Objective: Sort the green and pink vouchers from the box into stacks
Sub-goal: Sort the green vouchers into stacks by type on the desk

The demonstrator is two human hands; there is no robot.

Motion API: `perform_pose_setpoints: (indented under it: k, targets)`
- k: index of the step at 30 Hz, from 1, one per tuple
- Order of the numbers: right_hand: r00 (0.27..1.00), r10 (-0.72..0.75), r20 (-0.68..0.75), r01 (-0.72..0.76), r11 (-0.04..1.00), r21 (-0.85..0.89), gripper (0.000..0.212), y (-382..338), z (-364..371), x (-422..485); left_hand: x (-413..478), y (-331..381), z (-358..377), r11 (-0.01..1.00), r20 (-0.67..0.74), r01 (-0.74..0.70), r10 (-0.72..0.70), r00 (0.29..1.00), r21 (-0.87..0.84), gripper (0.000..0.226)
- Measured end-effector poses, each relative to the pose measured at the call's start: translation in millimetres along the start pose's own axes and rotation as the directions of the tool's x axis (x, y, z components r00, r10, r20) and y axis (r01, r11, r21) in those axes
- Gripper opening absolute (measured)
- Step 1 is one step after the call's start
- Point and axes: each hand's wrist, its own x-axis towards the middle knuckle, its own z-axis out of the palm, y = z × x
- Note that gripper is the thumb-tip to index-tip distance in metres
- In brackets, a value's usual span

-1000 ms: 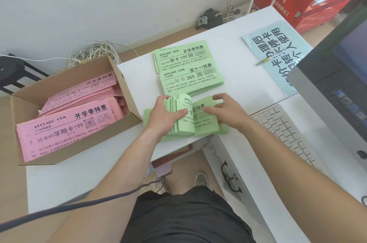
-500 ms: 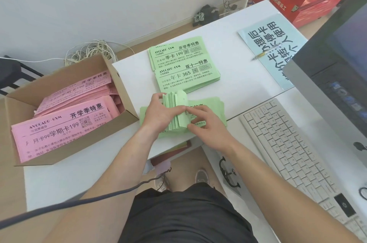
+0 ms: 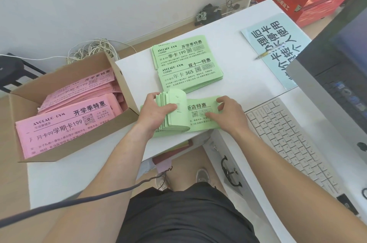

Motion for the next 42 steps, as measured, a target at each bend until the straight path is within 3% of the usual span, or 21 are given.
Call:
perform_pose_setpoints:
  k: [4,10,15,19,29,34,37,39,42]
  targets:
    - [0.999,-0.004,-0.049,0.0,0.997,-0.075,0.071,-4,3,-4,1,-3,-4,1.0,0.026,0.007,-0.007,1.0,-0.012,0.065]
    - [0.988,-0.151,-0.047,0.147,0.987,-0.066,0.033,-21,7,-10,2,-4,-7,0.999,0.07,0.023,-0.021,0.997,-0.036,0.077]
    - [0.998,-0.056,0.03,0.062,0.969,-0.237,0.072,-11,5,-5,4,-6,-7,0.999,0.074,0.026,-0.023,0.997,-0.046,0.062]
    - [0.981,-0.105,0.163,0.152,0.939,-0.309,0.103,-5,2,0,2,-5,-6,1.0,0.074,0.013,-0.011,0.997,-0.026,0.061]
    - [0.934,-0.309,0.178,0.355,0.844,-0.401,0.098,-9,-8,16,1,-6,-6,1.0,0.077,0.0,0.002,0.997,-0.019,0.062]
    - [0.92,-0.387,0.062,0.388,0.878,-0.279,0.072,-7,-9,8,-2,-5,-4,1.0,0.069,-0.008,0.01,0.998,-0.021,0.059]
    - [0.977,-0.204,0.056,0.197,0.975,0.103,0.053,-15,-15,4,-5,-2,-3,1.0,0.068,-0.025,0.026,0.997,-0.006,0.057]
    - [0.985,-0.058,0.16,0.001,0.943,0.334,0.036,-17,-19,0,-6,-1,-1,0.999,0.064,-0.034,0.034,0.997,0.006,0.059]
    - [0.977,-0.02,0.213,-0.044,0.956,0.29,0.023,-12,-19,-6,-8,0,2,0.998,0.055,-0.059,0.057,0.997,0.038,0.063]
